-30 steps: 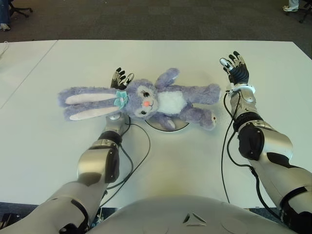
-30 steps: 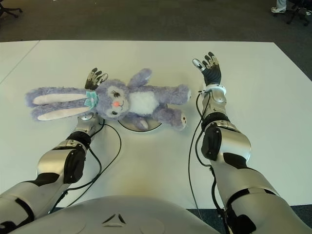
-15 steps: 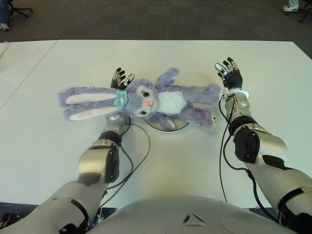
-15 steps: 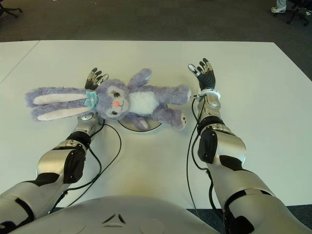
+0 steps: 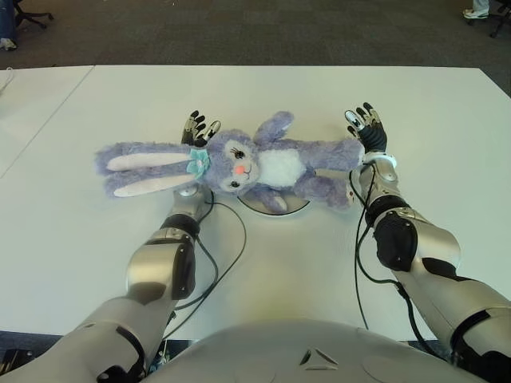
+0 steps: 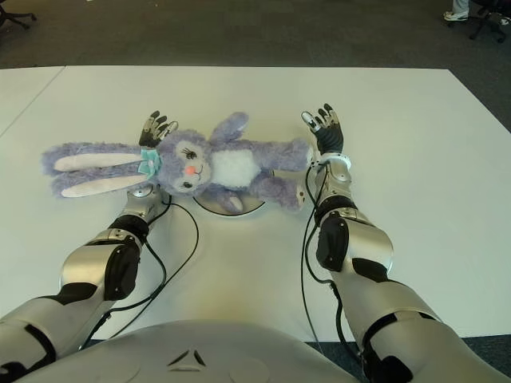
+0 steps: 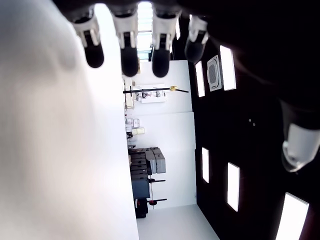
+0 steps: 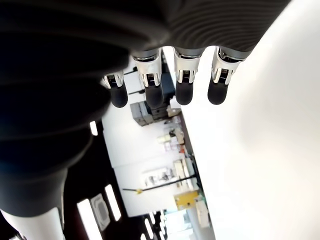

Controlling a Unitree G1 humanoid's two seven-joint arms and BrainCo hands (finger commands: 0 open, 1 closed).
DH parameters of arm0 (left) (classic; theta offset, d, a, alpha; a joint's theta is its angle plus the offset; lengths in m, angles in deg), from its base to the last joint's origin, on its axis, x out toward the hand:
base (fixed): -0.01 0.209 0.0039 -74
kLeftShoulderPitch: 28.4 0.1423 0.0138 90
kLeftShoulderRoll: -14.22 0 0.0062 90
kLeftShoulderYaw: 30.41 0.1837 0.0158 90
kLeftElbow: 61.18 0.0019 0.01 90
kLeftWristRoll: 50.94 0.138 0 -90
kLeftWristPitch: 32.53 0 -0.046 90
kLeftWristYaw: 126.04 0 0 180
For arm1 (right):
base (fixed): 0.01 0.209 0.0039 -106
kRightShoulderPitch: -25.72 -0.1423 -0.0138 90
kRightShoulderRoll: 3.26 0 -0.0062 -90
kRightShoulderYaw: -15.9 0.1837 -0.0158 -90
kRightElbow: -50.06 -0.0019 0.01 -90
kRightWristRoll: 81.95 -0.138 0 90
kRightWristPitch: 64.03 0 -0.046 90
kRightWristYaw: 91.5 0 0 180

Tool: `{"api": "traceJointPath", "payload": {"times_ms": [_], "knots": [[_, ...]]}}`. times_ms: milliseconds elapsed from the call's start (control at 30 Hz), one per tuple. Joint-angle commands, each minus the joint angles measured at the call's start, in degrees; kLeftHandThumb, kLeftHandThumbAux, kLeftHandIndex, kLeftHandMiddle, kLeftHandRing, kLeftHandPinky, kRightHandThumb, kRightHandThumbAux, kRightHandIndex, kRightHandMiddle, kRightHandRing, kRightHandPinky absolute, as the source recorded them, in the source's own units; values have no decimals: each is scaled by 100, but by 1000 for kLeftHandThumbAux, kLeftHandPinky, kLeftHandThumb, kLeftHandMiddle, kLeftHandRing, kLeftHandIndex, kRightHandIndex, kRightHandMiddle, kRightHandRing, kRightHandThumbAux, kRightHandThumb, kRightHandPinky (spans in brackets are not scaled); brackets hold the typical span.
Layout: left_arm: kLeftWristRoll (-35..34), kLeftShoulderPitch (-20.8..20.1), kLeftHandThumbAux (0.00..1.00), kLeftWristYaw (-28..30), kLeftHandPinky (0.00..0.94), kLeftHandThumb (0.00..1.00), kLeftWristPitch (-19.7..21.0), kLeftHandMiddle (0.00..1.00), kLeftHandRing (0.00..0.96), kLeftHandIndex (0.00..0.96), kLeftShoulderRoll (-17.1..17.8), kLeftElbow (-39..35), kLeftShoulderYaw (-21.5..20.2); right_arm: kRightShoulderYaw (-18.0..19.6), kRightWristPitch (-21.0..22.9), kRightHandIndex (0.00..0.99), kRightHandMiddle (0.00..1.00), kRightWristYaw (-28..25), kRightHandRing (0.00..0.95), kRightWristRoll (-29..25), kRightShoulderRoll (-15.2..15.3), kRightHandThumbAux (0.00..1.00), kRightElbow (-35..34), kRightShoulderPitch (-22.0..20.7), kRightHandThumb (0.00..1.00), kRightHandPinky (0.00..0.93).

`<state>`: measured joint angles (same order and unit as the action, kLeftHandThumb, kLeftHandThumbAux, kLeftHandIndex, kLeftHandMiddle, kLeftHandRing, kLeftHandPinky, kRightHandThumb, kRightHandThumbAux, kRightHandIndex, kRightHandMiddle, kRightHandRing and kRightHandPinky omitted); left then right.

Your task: Put the doll into the plate.

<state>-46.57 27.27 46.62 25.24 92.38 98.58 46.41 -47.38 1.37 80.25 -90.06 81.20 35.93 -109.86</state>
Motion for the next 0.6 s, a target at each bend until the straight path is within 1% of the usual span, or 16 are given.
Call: {"api": "traceJointPath", "payload": {"times_ms": [33,167,367,600], "knots": [[-68,1288,492,212,94,0,735,127,116,77,-203,807,-62,219,-108,5,8,-60,0,-289,-295,770,70,306,0,20],[-53,1284,496,207,88,0,772,122,111,68,-195,810,-49,122,-195,5,9,77,0,-143,-333,761,71,371,0,19],[-61,1264,495,185,84,0,786,116,105,63,-200,811,-59,-133,-227,7,10,481,1,167,-343,722,86,386,0,23],[-56,1270,492,166,90,0,757,126,112,70,-209,808,-54,-294,-321,13,16,769,11,296,-514,688,106,551,0,30]]}}
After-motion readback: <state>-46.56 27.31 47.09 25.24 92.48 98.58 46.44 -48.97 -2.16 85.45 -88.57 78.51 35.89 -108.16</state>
